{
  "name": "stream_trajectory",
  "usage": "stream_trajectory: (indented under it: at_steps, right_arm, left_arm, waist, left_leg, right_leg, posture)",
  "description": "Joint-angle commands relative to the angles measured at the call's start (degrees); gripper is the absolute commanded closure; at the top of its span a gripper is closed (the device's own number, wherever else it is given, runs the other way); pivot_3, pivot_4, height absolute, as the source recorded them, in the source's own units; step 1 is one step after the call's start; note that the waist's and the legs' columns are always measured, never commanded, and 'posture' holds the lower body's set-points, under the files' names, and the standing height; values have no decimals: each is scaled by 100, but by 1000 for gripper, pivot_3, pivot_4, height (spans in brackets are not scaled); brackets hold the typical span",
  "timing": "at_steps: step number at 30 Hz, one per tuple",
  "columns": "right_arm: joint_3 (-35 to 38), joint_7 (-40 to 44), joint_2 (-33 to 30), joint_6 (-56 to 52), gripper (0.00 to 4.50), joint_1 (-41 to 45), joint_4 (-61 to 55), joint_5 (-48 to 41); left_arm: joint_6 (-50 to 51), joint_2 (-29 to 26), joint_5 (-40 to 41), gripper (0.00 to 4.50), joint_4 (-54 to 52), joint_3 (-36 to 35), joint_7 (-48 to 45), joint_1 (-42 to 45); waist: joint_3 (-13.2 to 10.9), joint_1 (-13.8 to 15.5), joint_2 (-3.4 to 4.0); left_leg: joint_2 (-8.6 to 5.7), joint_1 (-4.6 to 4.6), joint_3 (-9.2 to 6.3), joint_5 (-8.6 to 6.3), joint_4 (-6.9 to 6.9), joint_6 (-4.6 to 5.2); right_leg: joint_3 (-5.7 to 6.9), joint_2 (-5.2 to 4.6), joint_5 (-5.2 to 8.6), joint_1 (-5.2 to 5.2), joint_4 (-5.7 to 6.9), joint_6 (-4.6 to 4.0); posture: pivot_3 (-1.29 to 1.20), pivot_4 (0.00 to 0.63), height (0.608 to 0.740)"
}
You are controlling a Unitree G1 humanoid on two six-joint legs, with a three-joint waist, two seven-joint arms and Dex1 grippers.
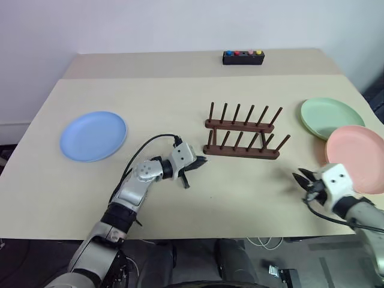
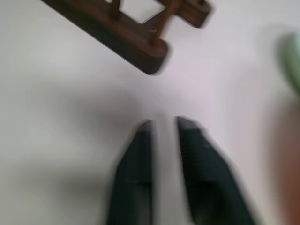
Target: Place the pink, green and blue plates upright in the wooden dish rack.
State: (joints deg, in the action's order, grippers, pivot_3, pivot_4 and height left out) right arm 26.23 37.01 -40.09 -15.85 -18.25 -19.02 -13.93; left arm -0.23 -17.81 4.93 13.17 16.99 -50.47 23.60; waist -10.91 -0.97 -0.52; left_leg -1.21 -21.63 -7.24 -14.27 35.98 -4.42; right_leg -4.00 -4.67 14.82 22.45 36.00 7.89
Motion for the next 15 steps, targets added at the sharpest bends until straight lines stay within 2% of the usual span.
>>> stream_trajectory:
  at_steps: [1,3,15]
  right_arm:
    - [764,-56,-310,10,1561,-79,-90,109]
    - [915,-161,-431,-38,649,-63,66,266]
    - [36,-555,-426,-187,649,550,1077,917]
  left_arm:
    - [341,-260,465,4283,-771,26,-653,-239]
    - [490,-333,588,4283,-988,71,-859,-309]
    - [765,-147,593,4283,-1382,210,-851,-318]
  waist:
    - [0,-2,0]
    - [0,8,0]
    - [-2,13,-4]
  left_leg:
    - [0,1,1,0,1,0]
    - [0,0,3,0,5,0]
    - [0,-14,4,-1,5,1]
  right_leg:
    - [0,0,1,-1,-1,-2]
    - [-1,-1,4,-1,-2,-5]
    - [0,-2,8,8,-9,-17]
  posture:
    - [0,150,740]
    - [0,150,740]
    - [0,150,740]
